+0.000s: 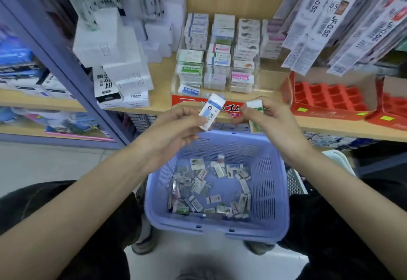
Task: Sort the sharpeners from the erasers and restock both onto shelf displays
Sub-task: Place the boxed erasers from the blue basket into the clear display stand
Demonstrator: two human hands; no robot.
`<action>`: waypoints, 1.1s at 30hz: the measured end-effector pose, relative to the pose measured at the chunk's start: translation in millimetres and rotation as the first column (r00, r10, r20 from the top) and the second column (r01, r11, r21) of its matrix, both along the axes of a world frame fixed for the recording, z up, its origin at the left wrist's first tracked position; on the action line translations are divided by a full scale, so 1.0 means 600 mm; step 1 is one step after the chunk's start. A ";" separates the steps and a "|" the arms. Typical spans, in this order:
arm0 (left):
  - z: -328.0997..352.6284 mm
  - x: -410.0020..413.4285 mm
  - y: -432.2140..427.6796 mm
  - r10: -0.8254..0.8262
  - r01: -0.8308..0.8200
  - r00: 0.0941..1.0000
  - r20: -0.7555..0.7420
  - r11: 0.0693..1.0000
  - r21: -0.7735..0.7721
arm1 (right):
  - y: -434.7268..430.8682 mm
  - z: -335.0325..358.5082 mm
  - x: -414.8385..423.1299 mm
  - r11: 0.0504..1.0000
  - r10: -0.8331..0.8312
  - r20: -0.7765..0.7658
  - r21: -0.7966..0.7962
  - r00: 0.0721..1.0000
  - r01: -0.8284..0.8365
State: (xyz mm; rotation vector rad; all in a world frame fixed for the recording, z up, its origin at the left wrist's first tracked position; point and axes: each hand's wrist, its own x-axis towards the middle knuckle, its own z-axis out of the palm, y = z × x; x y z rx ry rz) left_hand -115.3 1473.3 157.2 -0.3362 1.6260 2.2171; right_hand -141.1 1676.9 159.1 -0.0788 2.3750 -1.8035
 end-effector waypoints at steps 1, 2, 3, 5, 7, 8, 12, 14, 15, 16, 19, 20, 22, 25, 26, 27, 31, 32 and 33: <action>0.002 -0.005 0.004 0.013 -0.014 1.000 0.014 0.999 0.052 | -0.004 0.003 0.000 0.995 -0.020 0.027 -0.101 0.999 0.023; 0.001 -0.010 0.009 0.025 -0.028 0.999 0.028 0.995 0.096 | -0.010 0.005 0.001 0.981 -0.025 0.060 -0.189 0.998 0.036; 0.001 -0.014 0.015 0.038 -0.044 0.998 0.045 0.990 0.132 | -0.016 0.006 0.002 0.968 -0.013 0.090 -0.250 0.996 0.036; 0.004 -0.020 0.030 0.040 -0.047 0.998 0.046 0.984 0.171 | -0.027 0.008 0.004 0.941 0.053 0.147 -0.339 0.988 -0.001; 0.008 -0.024 0.042 0.029 -0.034 0.999 0.032 0.984 0.177 | -0.033 0.010 0.005 0.903 0.114 0.214 -0.430 0.970 -0.011; 0.009 -0.027 0.046 0.029 -0.034 0.999 0.033 0.985 0.170 | -0.033 0.009 0.005 0.887 0.129 0.235 -0.462 0.963 -0.006; 0.002 -0.034 0.051 0.023 -0.029 0.997 0.070 0.995 0.095 | -0.031 -0.002 -0.001 0.914 0.115 0.201 -0.405 0.973 -0.024; 0.001 -0.037 0.052 0.008 -0.012 0.996 0.087 0.998 0.054 | -0.029 -0.004 -0.006 0.934 0.091 0.180 -0.356 0.979 -0.021; 0.002 -0.039 0.052 0.004 -0.008 0.996 0.087 0.999 0.037 | -0.027 -0.004 -0.008 0.940 0.083 0.168 -0.340 0.982 -0.021; 0.004 -0.041 0.052 0.004 -0.006 0.997 0.079 1.000 0.019 | -0.026 -0.003 -0.009 0.944 0.081 0.157 -0.329 0.984 -0.025; 0.012 -0.050 0.049 0.023 -0.022 0.999 0.027 0.999 -0.034 | -0.021 -0.001 -0.009 0.963 0.093 0.103 -0.263 0.990 -0.063; 0.014 -0.054 0.048 0.033 -0.033 0.999 0.005 0.998 -0.057 | -0.020 0.002 -0.009 0.969 0.101 0.088 -0.233 0.991 -0.078; 0.017 -0.059 0.045 0.042 -0.046 0.998 -0.041 0.993 -0.113 | -0.019 0.004 -0.010 0.974 0.108 0.080 -0.208 0.991 -0.090; 0.019 -0.065 0.042 0.041 -0.056 0.995 -0.089 0.985 -0.165 | -0.014 0.006 -0.012 0.971 0.102 0.072 -0.224 0.992 -0.083; 0.019 -0.065 0.042 0.045 -0.061 0.994 -0.099 0.984 -0.169 | -0.013 0.008 -0.012 0.973 0.101 0.060 -0.214 0.993 -0.086; 0.019 -0.066 0.042 0.046 -0.064 0.993 -0.105 0.984 -0.169 | -0.012 0.009 -0.013 0.976 0.098 0.044 -0.198 0.994 -0.087; 0.014 -0.072 0.045 0.054 -0.072 0.994 -0.096 0.979 -0.189 | -0.011 0.009 -0.016 0.981 0.057 0.027 -0.188 0.998 -0.051; 0.012 -0.073 0.045 0.067 -0.084 0.994 -0.088 0.977 -0.197 | -0.011 0.007 -0.018 0.978 0.030 0.034 -0.205 0.999 -0.023; 0.010 -0.076 0.046 0.080 -0.097 0.993 -0.086 0.971 -0.218 | -0.010 0.003 -0.020 0.975 -0.009 0.041 -0.222 0.999 0.018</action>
